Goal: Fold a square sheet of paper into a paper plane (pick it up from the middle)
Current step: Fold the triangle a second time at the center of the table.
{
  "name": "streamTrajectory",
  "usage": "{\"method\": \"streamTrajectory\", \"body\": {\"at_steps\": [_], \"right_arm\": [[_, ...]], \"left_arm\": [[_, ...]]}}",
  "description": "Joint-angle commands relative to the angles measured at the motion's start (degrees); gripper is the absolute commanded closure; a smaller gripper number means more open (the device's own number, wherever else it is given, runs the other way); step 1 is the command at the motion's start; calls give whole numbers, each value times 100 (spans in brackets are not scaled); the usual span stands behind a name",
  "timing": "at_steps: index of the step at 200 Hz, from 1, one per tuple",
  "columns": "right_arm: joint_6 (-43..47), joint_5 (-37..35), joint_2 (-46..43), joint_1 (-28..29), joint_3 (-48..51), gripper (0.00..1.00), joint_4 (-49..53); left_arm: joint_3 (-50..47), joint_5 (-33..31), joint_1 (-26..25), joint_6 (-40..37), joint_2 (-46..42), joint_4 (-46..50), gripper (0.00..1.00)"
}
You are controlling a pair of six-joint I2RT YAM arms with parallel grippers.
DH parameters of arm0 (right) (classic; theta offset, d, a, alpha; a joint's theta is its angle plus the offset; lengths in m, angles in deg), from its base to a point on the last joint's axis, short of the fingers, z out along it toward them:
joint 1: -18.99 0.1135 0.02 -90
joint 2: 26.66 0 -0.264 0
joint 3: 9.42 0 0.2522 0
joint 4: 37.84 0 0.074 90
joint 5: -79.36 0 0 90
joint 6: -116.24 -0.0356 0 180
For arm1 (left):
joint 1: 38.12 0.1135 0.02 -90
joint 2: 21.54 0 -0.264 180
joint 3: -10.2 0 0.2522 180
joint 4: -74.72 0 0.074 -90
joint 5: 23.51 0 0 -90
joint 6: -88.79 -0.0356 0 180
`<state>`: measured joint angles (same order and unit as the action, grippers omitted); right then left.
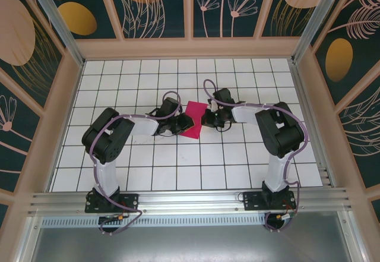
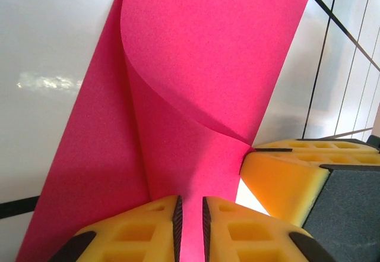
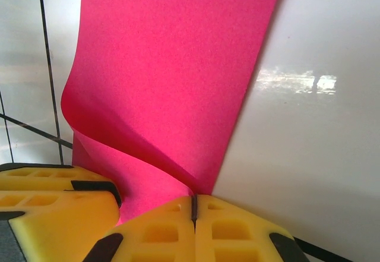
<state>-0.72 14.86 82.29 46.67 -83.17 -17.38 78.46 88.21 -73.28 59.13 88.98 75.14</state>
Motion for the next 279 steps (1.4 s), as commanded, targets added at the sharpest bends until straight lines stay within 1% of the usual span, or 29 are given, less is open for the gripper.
{"method": "streamTrajectory", "body": {"at_steps": [1,21,47,73,85,92,110,131,152,198,235,279], "right_arm": [[-43,-317,181,-41,-196,98,111],[-145,-383,-163,-41,-186,93,126],[-289,-583,-790,-12,134,85,121],[-336,-606,-1179,210,516,84,146],[-344,-616,-1212,334,572,86,221],[-345,-622,-1207,543,570,88,260],[-367,-580,-1120,839,565,93,231],[-445,-438,-921,996,517,97,128],[-485,-400,-749,1037,479,99,73],[-451,-538,-501,1037,387,99,154],[-391,-797,-460,1037,351,99,362],[-307,-844,-486,1020,414,99,505]], "left_arm": [[-15,-203,36,84,178,414,80],[-7,-305,39,168,229,552,82],[-36,-317,42,281,286,570,83],[-45,-360,36,343,319,596,84],[-37,-357,35,356,332,605,84],[-39,-352,39,365,346,609,85],[-39,-361,35,387,363,615,85],[-35,-361,40,417,377,623,86],[-30,-361,35,413,380,640,86],[-10,-370,40,417,390,693,86],[7,-420,39,381,387,793,87],[27,-480,35,346,395,879,87]]}}
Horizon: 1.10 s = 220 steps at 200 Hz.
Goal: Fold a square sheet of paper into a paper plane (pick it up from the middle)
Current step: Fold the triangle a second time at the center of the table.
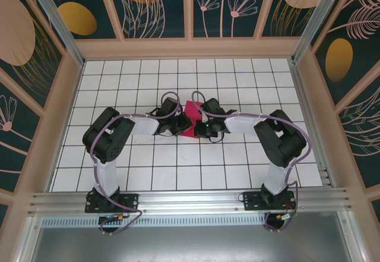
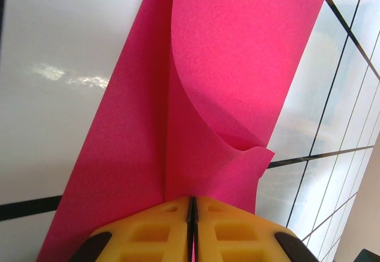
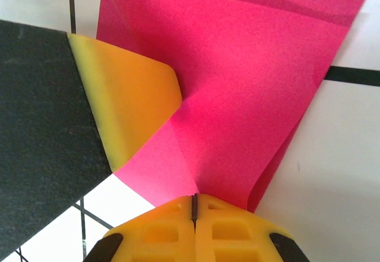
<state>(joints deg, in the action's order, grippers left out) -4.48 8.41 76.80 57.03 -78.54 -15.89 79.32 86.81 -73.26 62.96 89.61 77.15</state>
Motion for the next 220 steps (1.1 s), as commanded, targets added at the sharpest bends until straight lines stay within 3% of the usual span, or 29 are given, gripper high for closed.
{"method": "streamTrajectory", "body": {"at_steps": [1,61,136,220], "right_arm": [[72,-199,61,-16,-52,99,358],[71,15,12,-47,199,99,342],[74,444,25,-236,-298,99,128],[178,398,73,-258,284,99,228]], "left_arm": [[-59,-342,33,-40,330,681,87],[-51,-309,36,-88,335,690,87],[-47,-274,33,-106,337,669,87],[-71,-325,34,-97,337,709,87]]}}
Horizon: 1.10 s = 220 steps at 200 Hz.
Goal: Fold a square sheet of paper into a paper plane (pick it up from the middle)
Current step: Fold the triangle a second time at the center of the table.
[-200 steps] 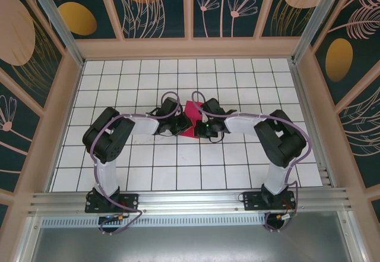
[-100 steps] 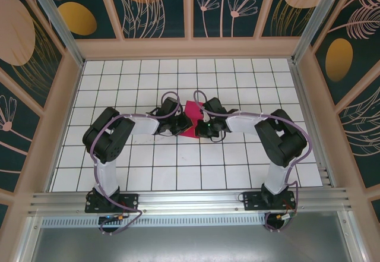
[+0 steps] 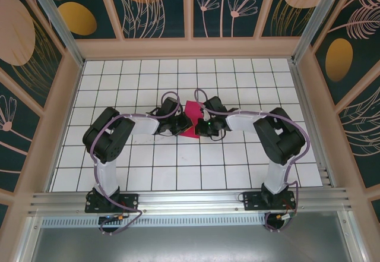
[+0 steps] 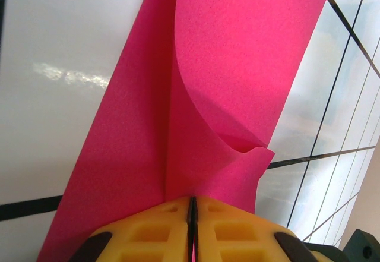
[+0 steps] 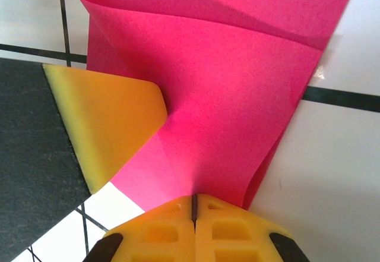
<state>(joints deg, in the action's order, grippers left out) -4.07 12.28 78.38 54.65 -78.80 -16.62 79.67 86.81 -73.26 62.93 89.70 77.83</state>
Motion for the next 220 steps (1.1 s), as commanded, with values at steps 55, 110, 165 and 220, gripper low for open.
{"method": "streamTrajectory", "body": {"at_steps": [55,110,165,220], "right_arm": [[428,309,-592,-33,741,99,672],[170,171,-919,-100,323,98,209],[95,194,-238,-106,66,99,-8],[139,49,-74,-121,282,99,106]], "left_arm": [[-121,-335,34,-95,319,635,87],[-122,-291,35,-105,300,576,87],[-130,-240,37,-134,258,516,87],[-95,-139,33,-296,129,362,86]]}}
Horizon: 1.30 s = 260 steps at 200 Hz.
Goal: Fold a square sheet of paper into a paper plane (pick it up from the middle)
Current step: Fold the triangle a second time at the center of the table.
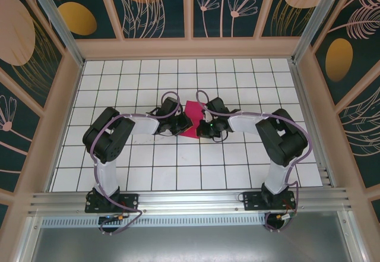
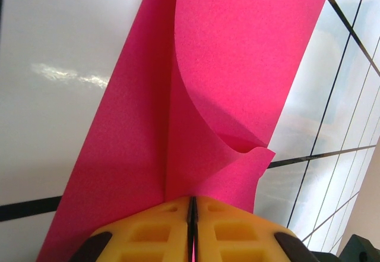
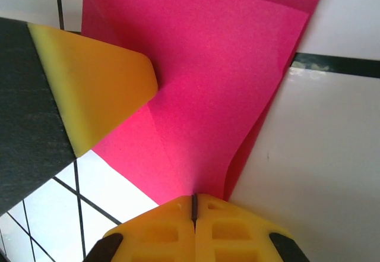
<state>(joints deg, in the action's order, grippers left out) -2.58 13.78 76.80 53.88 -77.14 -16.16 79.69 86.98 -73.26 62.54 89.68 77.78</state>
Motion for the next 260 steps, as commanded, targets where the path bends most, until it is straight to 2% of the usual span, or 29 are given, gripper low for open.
{"method": "streamTrajectory", "body": {"at_steps": [1,35,61,89,148,219,237,260], "right_arm": [[-10,-103,81,-49,123,99,60],[-26,-192,137,-63,227,100,147],[-39,-228,138,-77,215,100,209],[-54,-201,165,-71,194,100,203],[-54,-192,178,-76,181,100,201],[-60,-175,226,-73,218,100,236],[-37,-200,265,-76,231,100,323],[15,-325,356,-74,252,100,552]], "left_arm": [[-93,-149,33,-266,125,358,86],[-101,224,36,-573,-261,-326,82],[-442,393,29,-409,-597,-1071,82],[-719,560,18,-188,-670,-1470,85],[-637,596,-130,-107,-335,-1201,91],[-556,568,-152,-29,-25,-1060,92],[-512,443,-154,-70,-4,-860,92],[-365,-20,-152,-213,13,-229,92]]}}
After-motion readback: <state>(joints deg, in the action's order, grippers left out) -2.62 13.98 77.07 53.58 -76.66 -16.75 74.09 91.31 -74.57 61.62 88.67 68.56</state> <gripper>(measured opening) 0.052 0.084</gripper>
